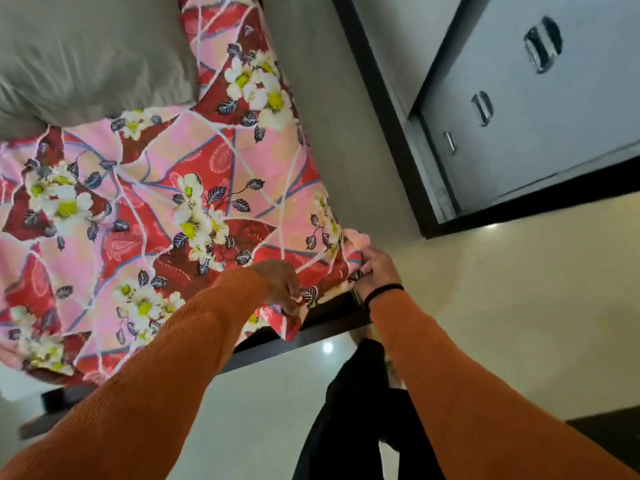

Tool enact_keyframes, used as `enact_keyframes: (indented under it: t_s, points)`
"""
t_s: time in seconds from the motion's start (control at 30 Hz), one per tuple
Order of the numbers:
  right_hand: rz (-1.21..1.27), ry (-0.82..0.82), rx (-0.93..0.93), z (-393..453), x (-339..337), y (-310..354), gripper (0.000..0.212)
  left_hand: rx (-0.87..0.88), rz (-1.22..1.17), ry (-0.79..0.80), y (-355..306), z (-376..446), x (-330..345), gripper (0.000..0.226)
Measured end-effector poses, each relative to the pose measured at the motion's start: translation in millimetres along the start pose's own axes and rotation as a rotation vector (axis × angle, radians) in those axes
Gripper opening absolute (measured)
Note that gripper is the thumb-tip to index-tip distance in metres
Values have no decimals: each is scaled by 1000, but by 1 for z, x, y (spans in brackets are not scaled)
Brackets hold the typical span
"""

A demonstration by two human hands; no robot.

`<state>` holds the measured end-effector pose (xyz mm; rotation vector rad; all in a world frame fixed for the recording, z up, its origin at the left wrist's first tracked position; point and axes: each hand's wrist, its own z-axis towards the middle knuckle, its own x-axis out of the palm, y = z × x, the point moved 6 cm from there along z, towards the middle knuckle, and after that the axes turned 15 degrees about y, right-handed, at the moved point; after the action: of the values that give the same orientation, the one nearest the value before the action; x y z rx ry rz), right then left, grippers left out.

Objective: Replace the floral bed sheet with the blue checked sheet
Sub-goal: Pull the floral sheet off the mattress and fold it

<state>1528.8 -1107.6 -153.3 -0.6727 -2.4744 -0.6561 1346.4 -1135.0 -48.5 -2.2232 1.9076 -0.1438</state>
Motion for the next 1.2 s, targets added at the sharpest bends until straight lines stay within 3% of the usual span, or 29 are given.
enact_keyframes:
  t_s: [0.1,0.17,0.23,0.33,0.47,0.57,0.63,0.73,0.87,1.03,1.1,1.17,1.2]
  points:
    - [-117,28,1,-2,14,28,53,35,-154,-62,-5,-1,-23,32]
    - [-194,168,13,-6,35,40,45,61,-414,-341,-6,-4,-59,47]
    - [-250,210,38,-15,48,40,23,39,-669,-559,-8,-3,-86,67]
    - [-349,229,134,-25,59,38,25,-73,-819,-419,-23,19,-102,85]
    - [-467,304,277,-32,78,50,20,-98,-812,-437,-29,48,-125,59]
    - [-503,252,325,-16,82,69,21,52,-683,-545,-46,35,-153,32]
    - [-472,218,312,4,86,83,21,145,-649,-573,-54,19,-161,35]
    - [-430,96,283,43,101,100,23,255,-600,-468,-60,8,-158,44]
    - [-517,112,331,91,148,121,46,293,-571,-354,-59,8,-146,43]
    - [-645,224,253,142,200,143,25,233,-677,9,-21,7,-153,32]
    - [-594,304,290,148,220,143,30,164,-744,-112,17,-3,-193,56]
    - [-590,427,331,151,233,137,54,85,-896,-451,61,-20,-239,79]
    - [-599,485,359,147,242,133,59,68,-1002,-581,80,-26,-262,80]
